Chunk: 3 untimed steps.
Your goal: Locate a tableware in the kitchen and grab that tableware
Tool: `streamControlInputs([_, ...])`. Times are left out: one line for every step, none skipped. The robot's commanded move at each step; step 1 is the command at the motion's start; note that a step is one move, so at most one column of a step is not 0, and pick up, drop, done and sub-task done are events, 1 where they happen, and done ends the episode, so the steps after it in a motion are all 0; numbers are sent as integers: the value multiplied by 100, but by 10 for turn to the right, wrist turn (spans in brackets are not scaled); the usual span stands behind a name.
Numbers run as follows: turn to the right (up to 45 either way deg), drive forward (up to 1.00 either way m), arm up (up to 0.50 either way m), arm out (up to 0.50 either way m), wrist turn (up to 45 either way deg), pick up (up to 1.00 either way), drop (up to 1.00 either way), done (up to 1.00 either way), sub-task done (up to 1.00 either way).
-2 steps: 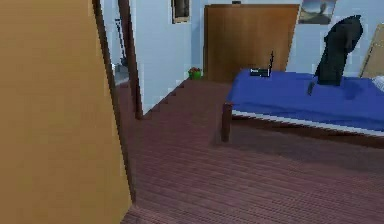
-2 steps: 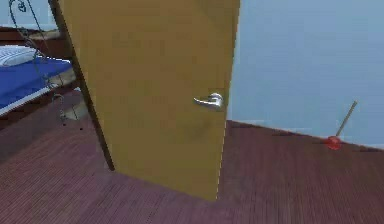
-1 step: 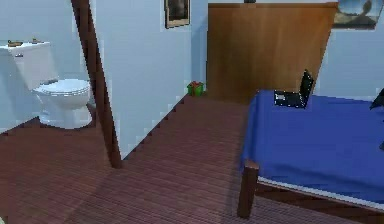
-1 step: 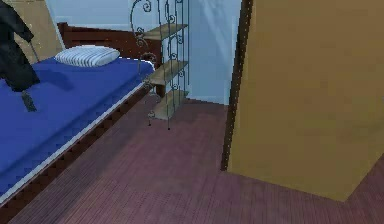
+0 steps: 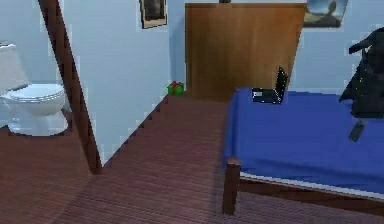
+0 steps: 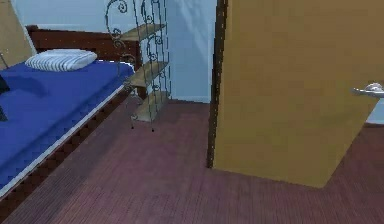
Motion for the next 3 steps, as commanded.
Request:
streamControlInputs([0,20,0,0,0,0,0,0,0])
streamControlInputs([-420,0,0,0,0,0,0,0,0])
streamControlInputs([0,100,0,0,0,0,0,0,0])
